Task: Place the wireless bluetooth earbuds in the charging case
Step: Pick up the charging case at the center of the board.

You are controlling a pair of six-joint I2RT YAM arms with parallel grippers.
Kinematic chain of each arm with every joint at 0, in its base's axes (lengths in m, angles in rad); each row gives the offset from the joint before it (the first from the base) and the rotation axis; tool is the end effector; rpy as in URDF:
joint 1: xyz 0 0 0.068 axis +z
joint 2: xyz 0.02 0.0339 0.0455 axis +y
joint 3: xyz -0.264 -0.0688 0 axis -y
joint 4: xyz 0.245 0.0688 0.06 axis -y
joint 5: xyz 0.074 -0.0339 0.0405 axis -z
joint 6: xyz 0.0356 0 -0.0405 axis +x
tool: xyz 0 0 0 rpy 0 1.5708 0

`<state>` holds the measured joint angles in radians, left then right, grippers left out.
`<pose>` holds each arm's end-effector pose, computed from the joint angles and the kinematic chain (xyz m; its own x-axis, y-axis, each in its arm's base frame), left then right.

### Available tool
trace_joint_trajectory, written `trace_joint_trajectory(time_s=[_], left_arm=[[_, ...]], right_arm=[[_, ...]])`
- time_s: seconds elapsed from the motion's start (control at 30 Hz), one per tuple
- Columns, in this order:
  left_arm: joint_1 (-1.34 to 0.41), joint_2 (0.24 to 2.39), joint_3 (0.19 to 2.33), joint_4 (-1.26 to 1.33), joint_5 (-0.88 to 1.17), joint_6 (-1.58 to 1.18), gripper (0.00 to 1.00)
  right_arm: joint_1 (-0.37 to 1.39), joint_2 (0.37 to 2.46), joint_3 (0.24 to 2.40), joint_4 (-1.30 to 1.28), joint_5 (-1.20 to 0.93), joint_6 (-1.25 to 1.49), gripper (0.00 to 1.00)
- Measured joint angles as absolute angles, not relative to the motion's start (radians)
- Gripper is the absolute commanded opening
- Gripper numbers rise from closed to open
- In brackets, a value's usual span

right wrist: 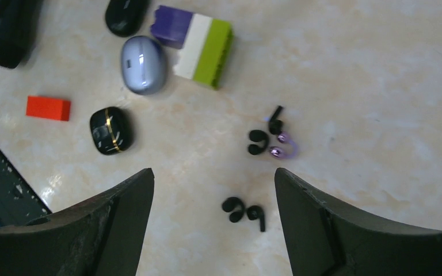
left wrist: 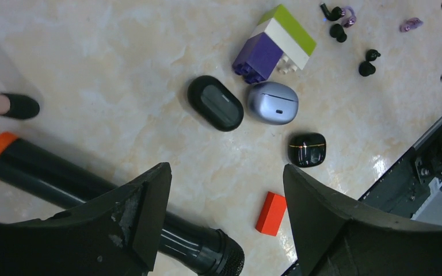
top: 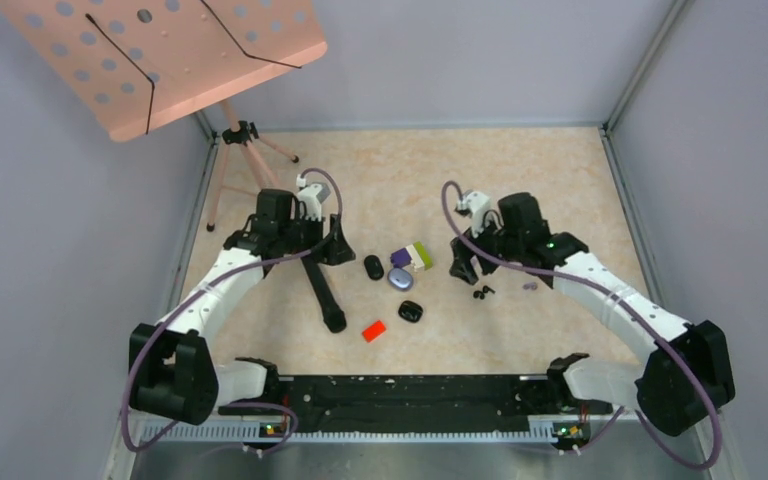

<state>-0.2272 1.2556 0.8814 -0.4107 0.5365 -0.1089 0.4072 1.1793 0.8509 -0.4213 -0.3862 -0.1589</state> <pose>0.2513 -0.0768 0.2569 -0.7438 0.0761 -0.6640 0.4678 0.7688 -0.4360 0.2232 0.1109 0.2624 -0.5197 -0.3838 -0.7633 -0.7112 0.6894 0.1376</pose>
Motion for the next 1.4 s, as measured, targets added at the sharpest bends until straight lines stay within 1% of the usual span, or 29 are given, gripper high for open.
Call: trace_joint_trajectory(time_s=[0.07, 0.17, 0.3, 0.5, 0.57, 0.67, 0.9, 1.1, 1.3, 1.33, 1.4], left_arm=[[-0.216, 1.242, 0.841, -0.403, 0.513, -0.16, 0.78], [-0.208, 1.232, 0.801, -0.405, 0.485, -0.231, 0.78], [-0.207, 1.205, 0.772, -0.405, 0.467, -0.311, 0.78], [-0.188, 1.138, 0.733, -0.404, 0.379, -0.415, 0.77], [-0.176, 1.123, 0.727, -0.405, 0.354, -0.436, 0.76], [-0.168, 1.11, 0.724, -0.403, 0.334, -0.455, 0.76], [-0.167, 1.077, 0.701, -0.401, 0.332, -0.49, 0.76], [-0.163, 1.045, 0.692, -0.397, 0.332, -0.507, 0.76], [-0.155, 1.041, 0.69, -0.392, 0.332, -0.508, 0.76], [-0.154, 1.041, 0.69, -0.392, 0.332, -0.507, 0.76], [-0.153, 1.041, 0.69, -0.39, 0.332, -0.507, 0.76]], right_arm=[[0.503, 1.19, 0.842, -0.429, -0.357, -0.16, 0.72], [0.597, 1.235, 0.843, -0.428, -0.303, -0.147, 0.73], [0.698, 1.294, 0.843, -0.425, -0.234, -0.138, 0.73], [0.872, 1.344, 0.818, -0.371, -0.183, -0.146, 0.73], [0.91, 1.377, 0.818, -0.35, -0.165, -0.143, 0.75], [0.955, 1.425, 0.818, -0.324, -0.147, -0.136, 0.75], [0.985, 1.521, 0.827, -0.287, -0.089, -0.119, 0.75], [0.987, 1.542, 0.834, -0.27, -0.06, -0.119, 0.7], [0.989, 1.581, 0.84, -0.253, -0.047, -0.12, 0.66], [0.989, 1.589, 0.84, -0.253, -0.046, -0.121, 0.62], [0.989, 1.599, 0.841, -0.242, -0.044, -0.128, 0.49]])
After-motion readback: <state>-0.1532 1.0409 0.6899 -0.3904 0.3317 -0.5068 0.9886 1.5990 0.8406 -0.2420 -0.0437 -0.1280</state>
